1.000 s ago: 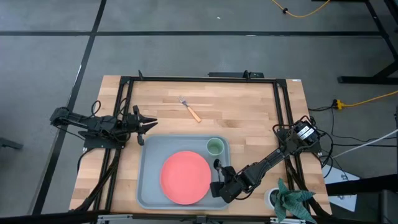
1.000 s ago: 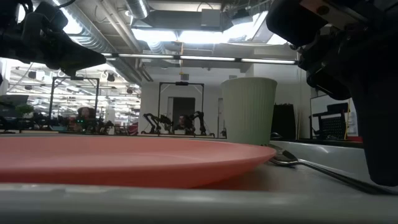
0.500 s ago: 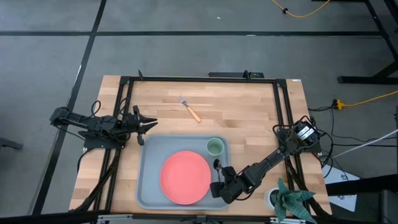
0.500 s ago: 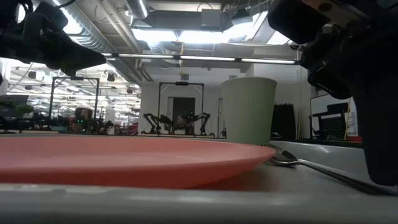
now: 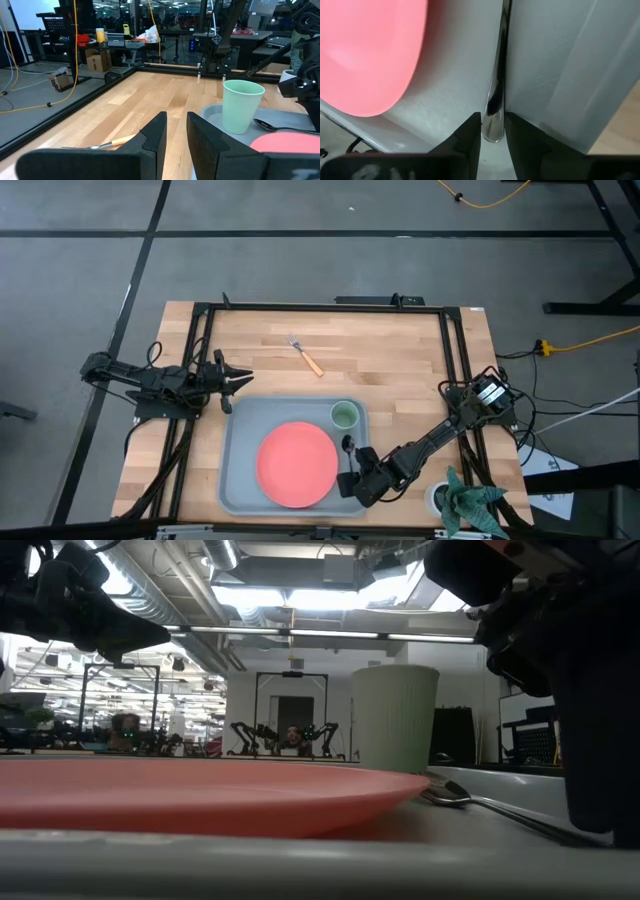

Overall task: Pick and place plate/cup/fork/spoon on tray
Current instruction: Put the black spoon on the gray serving tray to the right of the pink plate, then adjust the gray serving tray

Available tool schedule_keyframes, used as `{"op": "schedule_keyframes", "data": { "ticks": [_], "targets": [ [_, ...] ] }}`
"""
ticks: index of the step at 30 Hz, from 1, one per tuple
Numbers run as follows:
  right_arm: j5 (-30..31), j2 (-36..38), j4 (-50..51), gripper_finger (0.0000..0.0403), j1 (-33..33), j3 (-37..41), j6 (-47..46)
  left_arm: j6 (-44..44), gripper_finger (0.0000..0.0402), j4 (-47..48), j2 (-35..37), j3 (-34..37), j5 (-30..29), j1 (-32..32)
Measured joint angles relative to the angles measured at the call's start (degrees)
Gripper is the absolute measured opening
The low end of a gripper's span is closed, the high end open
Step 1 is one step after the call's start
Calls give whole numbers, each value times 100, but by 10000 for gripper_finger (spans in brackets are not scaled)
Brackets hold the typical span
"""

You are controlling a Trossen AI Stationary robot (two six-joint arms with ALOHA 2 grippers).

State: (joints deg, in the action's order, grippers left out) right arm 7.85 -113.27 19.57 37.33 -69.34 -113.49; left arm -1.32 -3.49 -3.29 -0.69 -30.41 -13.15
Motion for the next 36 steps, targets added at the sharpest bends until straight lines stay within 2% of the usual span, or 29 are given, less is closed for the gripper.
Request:
{"op": "schedule_keyframes", "data": {
  "ticks": [20, 23, 28, 32, 36],
  "targets": [
    [34, 46, 383, 94, 1, -7, -20, 2, 69, -2, -2, 2, 0, 0],
    [257, 65, 1018, 94, 17, -219, -15, 2, 69, 0, 0, 0, 2, 0],
    [448, 120, 2335, 95, 45, -1039, 5, 2, 69, -2, 0, 0, -1, 0],
    [495, 120, 2446, 94, 46, -1287, 237, 1, 69, -1, -1, 1, -1, 0],
    [1233, 122, 2619, 94, 39, -1290, 576, 2, 69, -2, 0, 0, -1, 0]
  ]
}}
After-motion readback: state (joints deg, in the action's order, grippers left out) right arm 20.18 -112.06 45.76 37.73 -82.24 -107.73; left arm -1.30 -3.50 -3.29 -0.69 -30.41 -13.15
